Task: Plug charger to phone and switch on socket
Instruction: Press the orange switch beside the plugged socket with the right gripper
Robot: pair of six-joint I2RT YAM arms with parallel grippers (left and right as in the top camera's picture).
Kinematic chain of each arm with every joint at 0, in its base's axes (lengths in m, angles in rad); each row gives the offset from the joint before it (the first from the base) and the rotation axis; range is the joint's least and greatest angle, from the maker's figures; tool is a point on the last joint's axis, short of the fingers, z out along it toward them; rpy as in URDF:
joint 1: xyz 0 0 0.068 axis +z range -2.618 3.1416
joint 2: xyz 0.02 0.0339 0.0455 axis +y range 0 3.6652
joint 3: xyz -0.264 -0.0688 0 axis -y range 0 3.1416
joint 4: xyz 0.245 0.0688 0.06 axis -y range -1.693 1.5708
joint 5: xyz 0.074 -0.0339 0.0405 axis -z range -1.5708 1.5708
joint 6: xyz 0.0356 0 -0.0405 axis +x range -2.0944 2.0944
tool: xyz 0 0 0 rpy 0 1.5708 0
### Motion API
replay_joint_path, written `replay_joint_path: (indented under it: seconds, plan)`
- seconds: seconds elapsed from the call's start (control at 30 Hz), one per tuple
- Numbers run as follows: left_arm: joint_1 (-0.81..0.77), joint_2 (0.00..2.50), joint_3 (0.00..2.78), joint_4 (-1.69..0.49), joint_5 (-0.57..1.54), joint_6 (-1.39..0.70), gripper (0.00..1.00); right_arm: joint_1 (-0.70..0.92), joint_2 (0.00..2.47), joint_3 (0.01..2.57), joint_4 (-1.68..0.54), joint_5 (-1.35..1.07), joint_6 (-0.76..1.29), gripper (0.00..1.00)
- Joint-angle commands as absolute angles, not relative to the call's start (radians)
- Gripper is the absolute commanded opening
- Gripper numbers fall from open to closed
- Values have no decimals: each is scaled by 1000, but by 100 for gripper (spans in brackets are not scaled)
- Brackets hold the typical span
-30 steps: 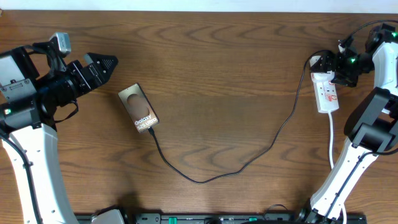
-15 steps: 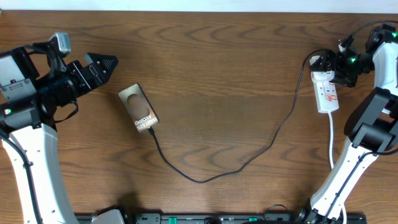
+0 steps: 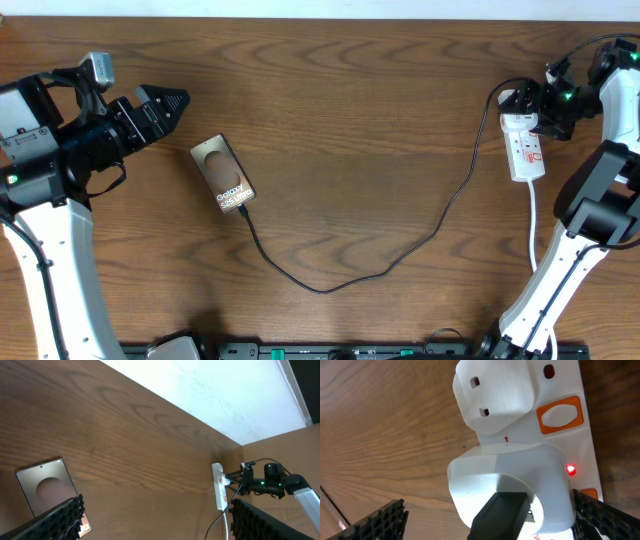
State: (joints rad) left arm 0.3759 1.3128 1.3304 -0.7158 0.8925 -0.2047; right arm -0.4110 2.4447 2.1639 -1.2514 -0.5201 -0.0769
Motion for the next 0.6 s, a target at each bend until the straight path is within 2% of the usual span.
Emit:
replay_joint_path:
  seconds: [0.0,0.57]
  plan:
    - [376,1313,1330,-718,904,-184,91,-412,2456,2142,-1265,-524,-10,99]
    - [376,1313,1330,-718,904,-184,91,-448,2334,2147,-1298,-420,-8,99]
